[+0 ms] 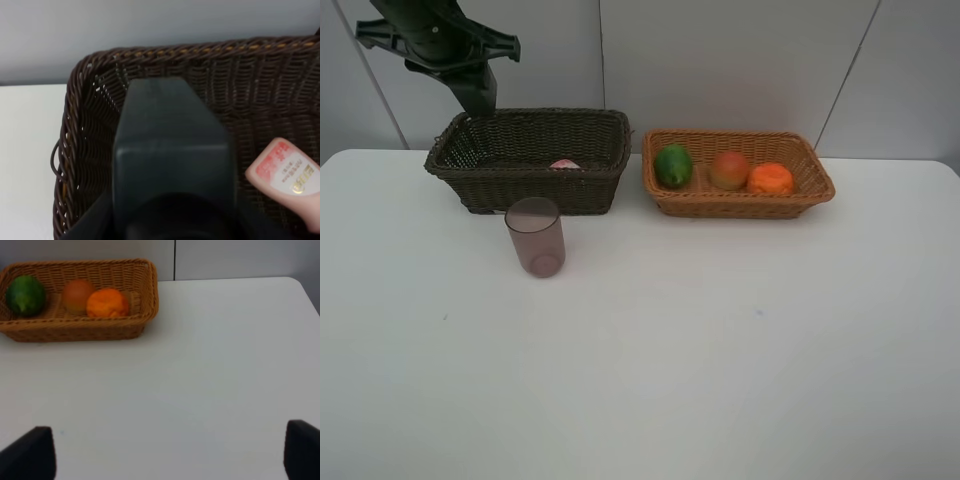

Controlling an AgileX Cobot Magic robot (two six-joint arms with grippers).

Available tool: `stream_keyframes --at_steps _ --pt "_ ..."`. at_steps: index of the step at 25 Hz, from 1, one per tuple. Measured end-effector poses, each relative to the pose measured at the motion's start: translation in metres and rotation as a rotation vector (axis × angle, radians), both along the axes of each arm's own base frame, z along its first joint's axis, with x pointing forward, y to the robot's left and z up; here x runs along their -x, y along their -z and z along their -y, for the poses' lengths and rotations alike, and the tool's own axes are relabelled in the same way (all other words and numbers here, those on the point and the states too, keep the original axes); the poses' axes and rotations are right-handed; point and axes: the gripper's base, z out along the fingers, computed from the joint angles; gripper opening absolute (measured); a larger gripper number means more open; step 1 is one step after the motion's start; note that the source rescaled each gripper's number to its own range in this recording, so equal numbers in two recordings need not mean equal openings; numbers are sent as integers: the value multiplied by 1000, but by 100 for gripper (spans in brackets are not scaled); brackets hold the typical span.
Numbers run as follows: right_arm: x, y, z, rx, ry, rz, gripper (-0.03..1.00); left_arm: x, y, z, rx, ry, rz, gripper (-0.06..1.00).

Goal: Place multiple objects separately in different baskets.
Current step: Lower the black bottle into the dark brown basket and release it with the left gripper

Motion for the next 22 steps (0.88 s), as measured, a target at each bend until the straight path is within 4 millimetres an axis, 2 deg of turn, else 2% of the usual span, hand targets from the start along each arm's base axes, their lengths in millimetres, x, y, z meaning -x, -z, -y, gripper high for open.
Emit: stream_keyframes --at_steps 11,14,19,20,22 --pt "0 0 0 0 0 0 99 -16 59 1 -12 -4 -110 46" --pt "0 0 0 0 0 0 99 -17 66 3 11 -11 -125 46" --pt "0 0 0 0 0 0 99 -18 67 4 33 -14 -122 47" --pt "0 0 0 0 0 0 99 -18 67 4 35 -15 -122 50" --pt "0 0 0 0 0 0 99 -18 66 5 38 -12 -116 70"
